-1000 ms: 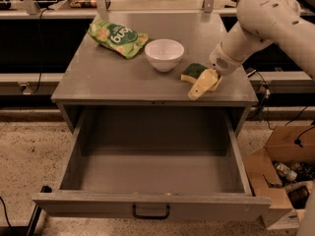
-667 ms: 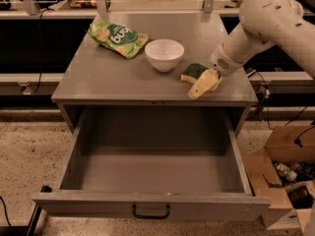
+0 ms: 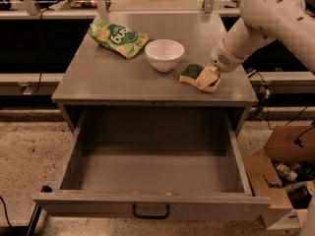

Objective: Place sponge into top drawer

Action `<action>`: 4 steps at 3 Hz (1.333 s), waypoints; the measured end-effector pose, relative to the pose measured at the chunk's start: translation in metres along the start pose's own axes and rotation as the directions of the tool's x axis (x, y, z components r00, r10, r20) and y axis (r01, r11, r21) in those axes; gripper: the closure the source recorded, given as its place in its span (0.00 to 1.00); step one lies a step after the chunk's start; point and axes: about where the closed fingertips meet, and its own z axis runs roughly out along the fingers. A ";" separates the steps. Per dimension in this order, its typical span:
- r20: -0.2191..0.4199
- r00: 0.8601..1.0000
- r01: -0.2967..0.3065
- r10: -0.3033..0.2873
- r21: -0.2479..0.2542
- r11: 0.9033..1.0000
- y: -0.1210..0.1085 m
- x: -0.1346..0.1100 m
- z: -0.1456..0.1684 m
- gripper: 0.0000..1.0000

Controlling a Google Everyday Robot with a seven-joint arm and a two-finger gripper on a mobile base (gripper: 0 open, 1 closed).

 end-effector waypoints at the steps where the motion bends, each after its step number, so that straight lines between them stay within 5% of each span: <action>1: 0.000 1.000 0.000 0.000 0.000 1.000 0.000 -0.001 -0.002 1.00; 2: 0.074 0.997 0.036 -0.035 -0.009 0.999 0.030 -0.008 -0.034 1.00; 3: 0.182 0.977 0.122 -0.112 -0.042 0.992 0.085 -0.031 -0.088 1.00; 4: 0.195 0.974 0.127 -0.116 -0.047 0.991 0.090 -0.035 -0.092 1.00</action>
Offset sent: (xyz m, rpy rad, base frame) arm -0.1002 0.0362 0.1119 0.1808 -0.1676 0.1210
